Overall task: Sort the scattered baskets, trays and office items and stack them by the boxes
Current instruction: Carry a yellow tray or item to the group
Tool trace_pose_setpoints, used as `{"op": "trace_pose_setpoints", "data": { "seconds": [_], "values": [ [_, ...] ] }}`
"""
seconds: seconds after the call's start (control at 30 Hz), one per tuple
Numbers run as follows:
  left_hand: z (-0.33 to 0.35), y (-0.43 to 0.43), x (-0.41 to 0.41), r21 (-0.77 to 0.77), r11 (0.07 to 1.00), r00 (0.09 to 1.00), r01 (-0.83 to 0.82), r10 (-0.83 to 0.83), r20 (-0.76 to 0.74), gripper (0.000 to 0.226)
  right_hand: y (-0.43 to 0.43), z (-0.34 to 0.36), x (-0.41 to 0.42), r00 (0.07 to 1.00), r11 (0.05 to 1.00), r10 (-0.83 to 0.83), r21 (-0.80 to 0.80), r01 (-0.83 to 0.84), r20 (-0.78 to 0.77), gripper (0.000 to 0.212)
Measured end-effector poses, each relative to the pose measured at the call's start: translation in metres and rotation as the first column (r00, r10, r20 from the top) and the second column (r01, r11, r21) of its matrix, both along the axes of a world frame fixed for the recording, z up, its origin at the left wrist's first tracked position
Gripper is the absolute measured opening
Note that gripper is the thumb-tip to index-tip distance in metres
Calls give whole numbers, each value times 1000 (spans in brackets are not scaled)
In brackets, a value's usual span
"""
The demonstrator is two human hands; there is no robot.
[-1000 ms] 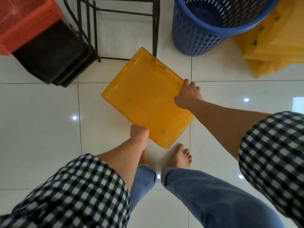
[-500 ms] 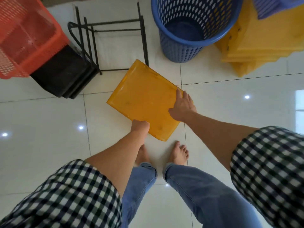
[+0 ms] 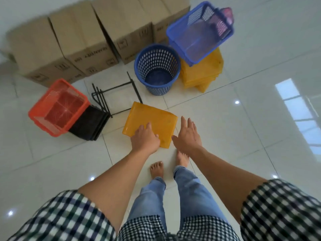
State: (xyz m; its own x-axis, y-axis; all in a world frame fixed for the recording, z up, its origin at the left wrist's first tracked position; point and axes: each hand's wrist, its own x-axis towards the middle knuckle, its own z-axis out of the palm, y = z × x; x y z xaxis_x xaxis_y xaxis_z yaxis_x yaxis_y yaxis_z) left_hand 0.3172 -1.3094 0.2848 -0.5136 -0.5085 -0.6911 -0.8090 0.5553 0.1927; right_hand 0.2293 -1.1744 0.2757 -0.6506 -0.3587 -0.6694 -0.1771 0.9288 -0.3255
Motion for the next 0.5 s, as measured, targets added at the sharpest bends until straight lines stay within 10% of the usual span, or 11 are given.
{"op": "trace_pose_setpoints", "data": {
  "seconds": [0.5],
  "values": [
    [128,119,-77,-236,753,755,614,-648,-101,66,137,116,14,770,804,-593,-127,581,-233,79]
  ]
}}
